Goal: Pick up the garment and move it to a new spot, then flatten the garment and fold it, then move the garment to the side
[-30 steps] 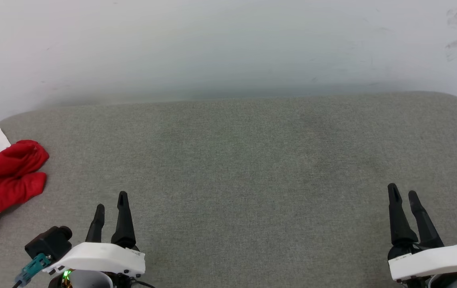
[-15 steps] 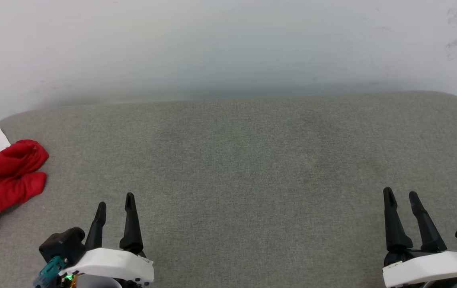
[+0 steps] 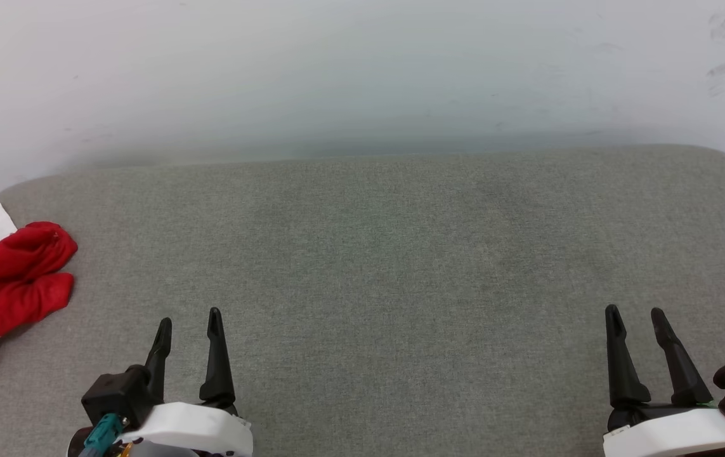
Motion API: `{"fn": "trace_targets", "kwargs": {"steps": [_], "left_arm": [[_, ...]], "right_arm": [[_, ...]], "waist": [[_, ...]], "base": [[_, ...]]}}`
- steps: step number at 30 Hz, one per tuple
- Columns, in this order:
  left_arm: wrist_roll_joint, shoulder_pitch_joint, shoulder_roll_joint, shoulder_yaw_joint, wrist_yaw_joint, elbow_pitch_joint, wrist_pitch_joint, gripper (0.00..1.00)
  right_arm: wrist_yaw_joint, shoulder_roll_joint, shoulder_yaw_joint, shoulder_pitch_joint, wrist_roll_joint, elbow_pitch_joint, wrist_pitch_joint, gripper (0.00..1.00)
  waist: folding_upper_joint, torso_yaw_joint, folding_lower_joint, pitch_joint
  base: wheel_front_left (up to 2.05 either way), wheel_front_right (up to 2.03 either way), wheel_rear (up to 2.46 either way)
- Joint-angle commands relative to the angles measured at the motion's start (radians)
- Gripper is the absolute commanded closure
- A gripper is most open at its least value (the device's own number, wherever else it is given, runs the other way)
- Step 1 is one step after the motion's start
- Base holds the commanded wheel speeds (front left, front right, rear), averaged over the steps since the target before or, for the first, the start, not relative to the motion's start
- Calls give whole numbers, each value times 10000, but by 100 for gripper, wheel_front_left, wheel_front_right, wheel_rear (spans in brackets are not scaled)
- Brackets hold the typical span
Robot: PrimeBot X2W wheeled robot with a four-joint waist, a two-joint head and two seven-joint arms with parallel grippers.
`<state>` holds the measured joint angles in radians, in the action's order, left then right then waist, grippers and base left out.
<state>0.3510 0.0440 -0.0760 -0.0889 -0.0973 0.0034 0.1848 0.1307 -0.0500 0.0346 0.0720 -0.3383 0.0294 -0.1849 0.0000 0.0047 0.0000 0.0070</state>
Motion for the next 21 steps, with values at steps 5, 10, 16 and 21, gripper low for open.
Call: {"fn": "trace_targets", "kwargs": {"steps": [5, 10, 16, 21], "left_arm": [[-616, 104, 43, 5, 41, -136, 176, 0], [-986, 183, 75, 1, 119, -188, 293, 0], [-1338, 265, 135, 71, 283, -155, 424, 0], [-1614, 299, 180, 144, 347, -126, 500, 0]], "right_arm": [[0, -10, -55, 138, 721, -227, -182, 0], [0, -8, -89, 193, 1065, -301, -286, 0], [0, -7, -119, 272, 1396, -518, -411, 0], [0, -7, -118, 331, 1634, -639, -479, 0]], "waist": [[0, -1, 0, -1], [0, 4, 0, -3], [0, 19, 0, -8], [0, 19, 0, -12]], "base": [[0, 0, 0], [0, 0, 0], [0, 0, 0], [0, 0, 0]]}}
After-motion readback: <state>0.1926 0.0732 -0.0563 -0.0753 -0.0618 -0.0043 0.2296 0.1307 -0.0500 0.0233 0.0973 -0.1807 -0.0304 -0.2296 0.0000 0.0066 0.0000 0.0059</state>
